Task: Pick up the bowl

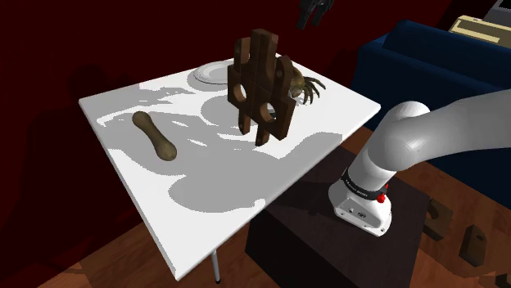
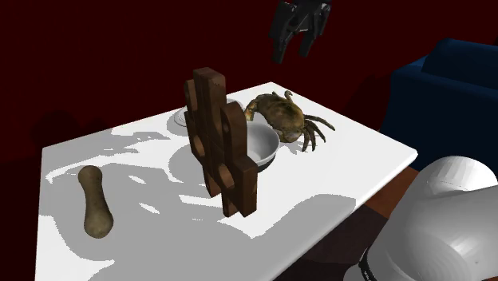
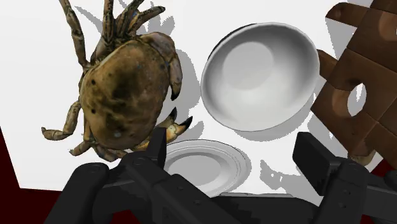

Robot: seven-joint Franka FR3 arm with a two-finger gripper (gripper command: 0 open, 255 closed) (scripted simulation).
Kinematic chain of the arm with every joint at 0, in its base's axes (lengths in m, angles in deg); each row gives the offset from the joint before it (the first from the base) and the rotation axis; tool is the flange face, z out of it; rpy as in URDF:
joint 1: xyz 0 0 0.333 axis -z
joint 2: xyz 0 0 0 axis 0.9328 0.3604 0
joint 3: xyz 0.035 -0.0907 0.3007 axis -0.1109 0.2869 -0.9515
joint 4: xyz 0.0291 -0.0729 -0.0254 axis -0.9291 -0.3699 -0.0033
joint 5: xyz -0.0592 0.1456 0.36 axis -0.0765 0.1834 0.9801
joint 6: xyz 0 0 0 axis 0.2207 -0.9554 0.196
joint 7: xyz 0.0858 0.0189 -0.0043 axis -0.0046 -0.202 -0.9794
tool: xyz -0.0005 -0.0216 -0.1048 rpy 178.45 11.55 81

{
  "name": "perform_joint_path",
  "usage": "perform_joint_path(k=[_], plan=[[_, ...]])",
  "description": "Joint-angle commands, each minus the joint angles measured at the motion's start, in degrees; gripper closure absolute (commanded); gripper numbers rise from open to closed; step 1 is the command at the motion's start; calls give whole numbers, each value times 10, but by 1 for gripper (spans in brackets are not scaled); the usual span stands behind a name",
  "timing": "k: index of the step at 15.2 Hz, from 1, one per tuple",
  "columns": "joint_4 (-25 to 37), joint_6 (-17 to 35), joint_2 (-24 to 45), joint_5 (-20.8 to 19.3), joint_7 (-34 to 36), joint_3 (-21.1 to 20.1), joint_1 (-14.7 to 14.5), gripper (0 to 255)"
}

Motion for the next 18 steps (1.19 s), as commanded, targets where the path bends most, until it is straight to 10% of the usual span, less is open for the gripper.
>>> perform_joint_path(k=[1, 18], plan=[[0, 0, 0, 0, 0, 0, 0, 0], [-206, 235, 102, 109, 68, 29, 10, 0]])
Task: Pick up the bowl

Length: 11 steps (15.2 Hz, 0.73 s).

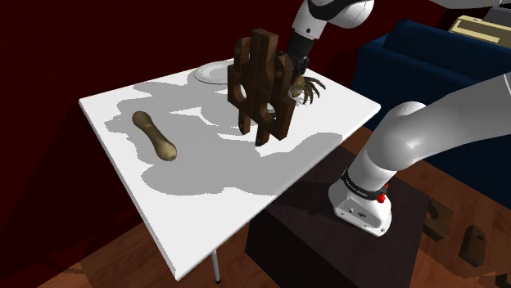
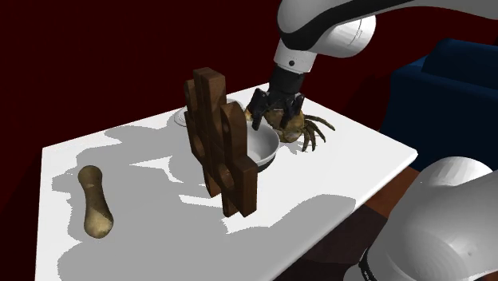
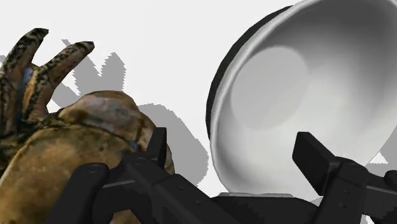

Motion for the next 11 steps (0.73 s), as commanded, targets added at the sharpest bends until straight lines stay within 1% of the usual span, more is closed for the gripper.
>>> perform_joint_path(k=[1, 5, 7, 8, 11], plan=[[-13, 19, 7, 4, -3, 0, -2, 0], [-38, 58, 21, 10, -14, 2, -5, 0], [-38, 58, 21, 10, -14, 2, -4, 0], [-38, 57, 21, 10, -13, 2, -5, 255], [-38, 57, 21, 11, -13, 1, -5, 255]])
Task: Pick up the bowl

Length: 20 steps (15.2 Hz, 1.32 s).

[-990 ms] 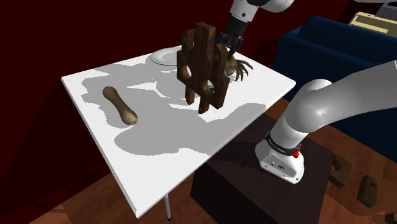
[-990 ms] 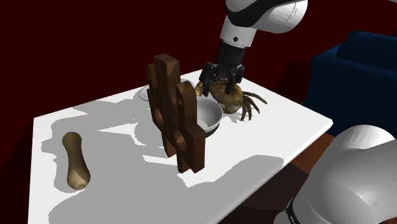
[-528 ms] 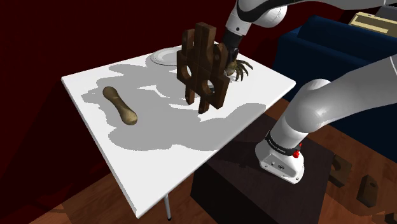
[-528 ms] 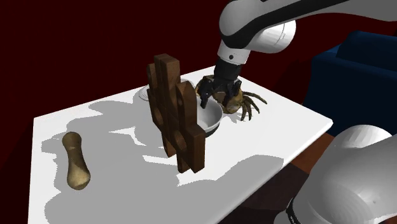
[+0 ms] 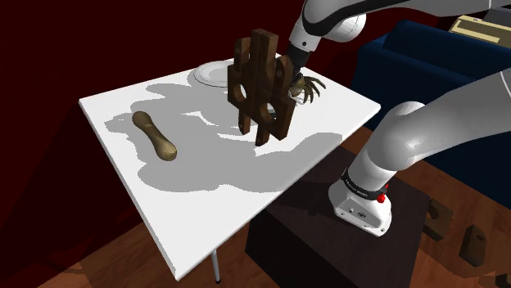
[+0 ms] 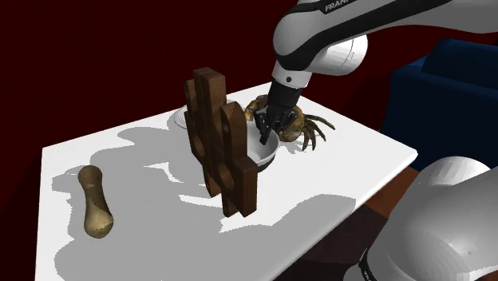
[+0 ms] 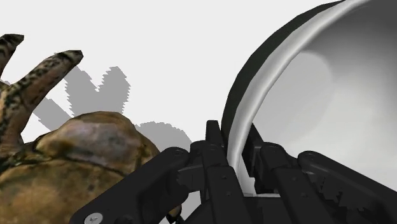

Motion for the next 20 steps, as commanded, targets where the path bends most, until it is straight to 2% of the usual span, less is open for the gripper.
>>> perform_joint_path(k=[1, 6, 20], plan=[[0, 0, 0, 0, 0, 0, 0, 255], [-1, 1, 1, 0, -1, 1, 0, 255], [85, -114, -31, -15, 30, -4, 6, 255]])
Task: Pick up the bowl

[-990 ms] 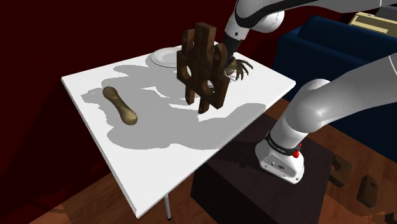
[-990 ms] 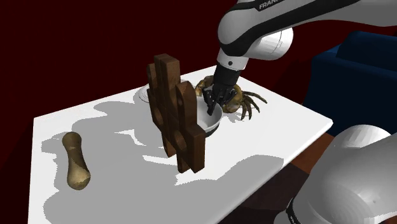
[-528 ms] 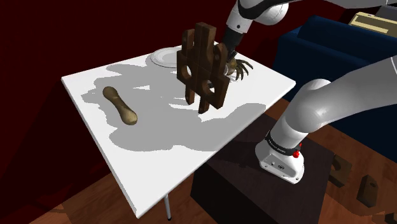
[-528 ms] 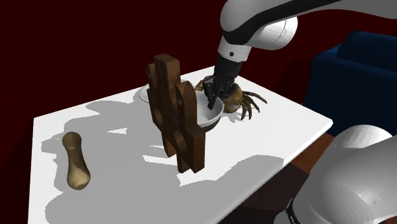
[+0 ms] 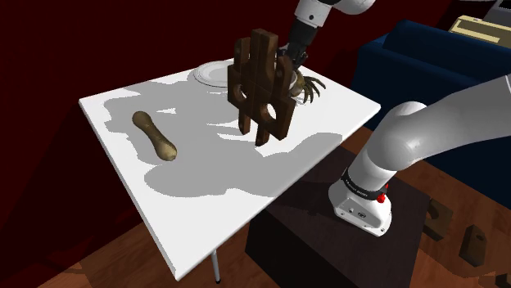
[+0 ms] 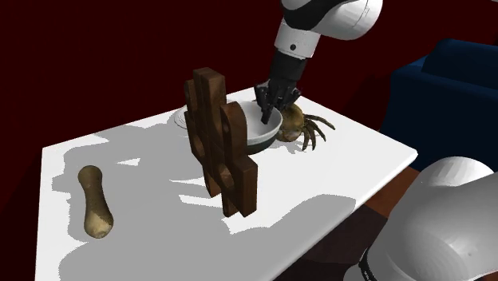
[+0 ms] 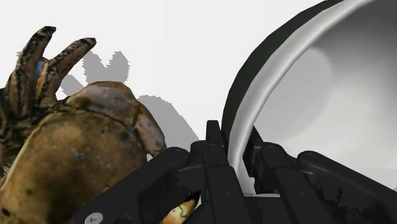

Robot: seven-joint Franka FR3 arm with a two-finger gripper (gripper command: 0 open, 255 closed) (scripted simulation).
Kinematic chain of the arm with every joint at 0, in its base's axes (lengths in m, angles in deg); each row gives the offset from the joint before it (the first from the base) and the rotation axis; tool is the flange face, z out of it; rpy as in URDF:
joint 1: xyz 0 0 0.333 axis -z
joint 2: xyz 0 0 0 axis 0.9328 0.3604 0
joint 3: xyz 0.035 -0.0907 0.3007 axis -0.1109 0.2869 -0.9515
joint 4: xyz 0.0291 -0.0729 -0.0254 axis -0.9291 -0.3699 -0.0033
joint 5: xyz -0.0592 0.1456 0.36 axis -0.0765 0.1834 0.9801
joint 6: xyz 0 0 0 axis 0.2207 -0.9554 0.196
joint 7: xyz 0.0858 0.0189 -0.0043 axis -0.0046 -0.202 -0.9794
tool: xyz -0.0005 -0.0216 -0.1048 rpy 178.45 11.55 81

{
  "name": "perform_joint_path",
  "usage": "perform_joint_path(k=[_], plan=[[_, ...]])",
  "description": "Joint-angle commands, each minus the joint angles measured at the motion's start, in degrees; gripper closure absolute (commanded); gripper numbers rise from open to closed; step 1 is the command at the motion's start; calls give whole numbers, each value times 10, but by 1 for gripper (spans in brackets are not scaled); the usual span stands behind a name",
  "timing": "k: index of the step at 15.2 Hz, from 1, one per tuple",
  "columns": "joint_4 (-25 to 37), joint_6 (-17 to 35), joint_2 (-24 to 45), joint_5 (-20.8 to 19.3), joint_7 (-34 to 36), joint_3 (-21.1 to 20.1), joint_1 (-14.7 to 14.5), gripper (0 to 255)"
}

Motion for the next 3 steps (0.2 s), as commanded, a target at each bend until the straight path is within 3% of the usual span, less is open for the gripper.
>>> perform_joint_path(k=[1, 3], plan=[[15, -16, -1, -1, 4, 0, 0, 255], [16, -17, -2, -1, 4, 0, 0, 255]])
